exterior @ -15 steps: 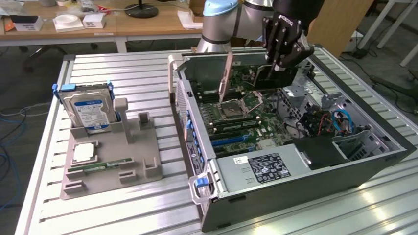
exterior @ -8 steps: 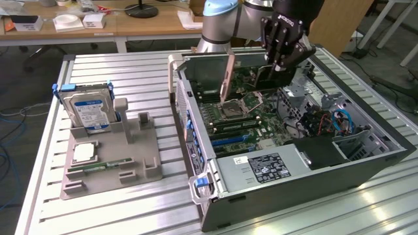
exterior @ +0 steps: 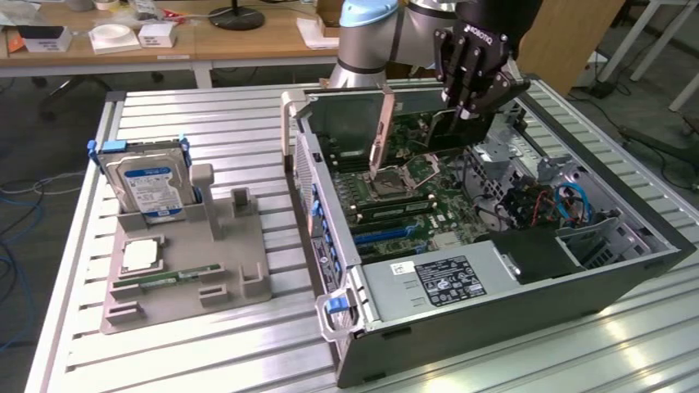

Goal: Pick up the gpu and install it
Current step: 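Insert the gpu into the slot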

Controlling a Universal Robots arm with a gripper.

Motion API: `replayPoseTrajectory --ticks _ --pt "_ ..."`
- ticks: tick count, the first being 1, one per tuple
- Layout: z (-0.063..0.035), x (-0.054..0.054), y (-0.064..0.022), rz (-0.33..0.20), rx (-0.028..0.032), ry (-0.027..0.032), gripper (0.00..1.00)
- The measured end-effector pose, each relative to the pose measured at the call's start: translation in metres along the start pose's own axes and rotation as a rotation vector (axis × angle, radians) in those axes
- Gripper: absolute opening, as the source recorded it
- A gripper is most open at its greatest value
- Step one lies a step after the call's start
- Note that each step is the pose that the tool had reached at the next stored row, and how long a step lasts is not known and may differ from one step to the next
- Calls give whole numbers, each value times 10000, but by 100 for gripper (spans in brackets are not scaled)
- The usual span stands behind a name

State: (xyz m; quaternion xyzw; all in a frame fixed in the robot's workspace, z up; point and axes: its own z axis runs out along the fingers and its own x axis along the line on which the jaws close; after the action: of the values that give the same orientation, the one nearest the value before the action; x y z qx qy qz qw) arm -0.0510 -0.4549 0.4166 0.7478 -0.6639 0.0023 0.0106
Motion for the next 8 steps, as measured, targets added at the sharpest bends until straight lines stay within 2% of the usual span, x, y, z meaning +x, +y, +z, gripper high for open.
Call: replayPoseTrajectory --ticks 4,8 --pt "0 0 0 8 0 0 26" --pt "1 1 -4 277 -5 -3 26"
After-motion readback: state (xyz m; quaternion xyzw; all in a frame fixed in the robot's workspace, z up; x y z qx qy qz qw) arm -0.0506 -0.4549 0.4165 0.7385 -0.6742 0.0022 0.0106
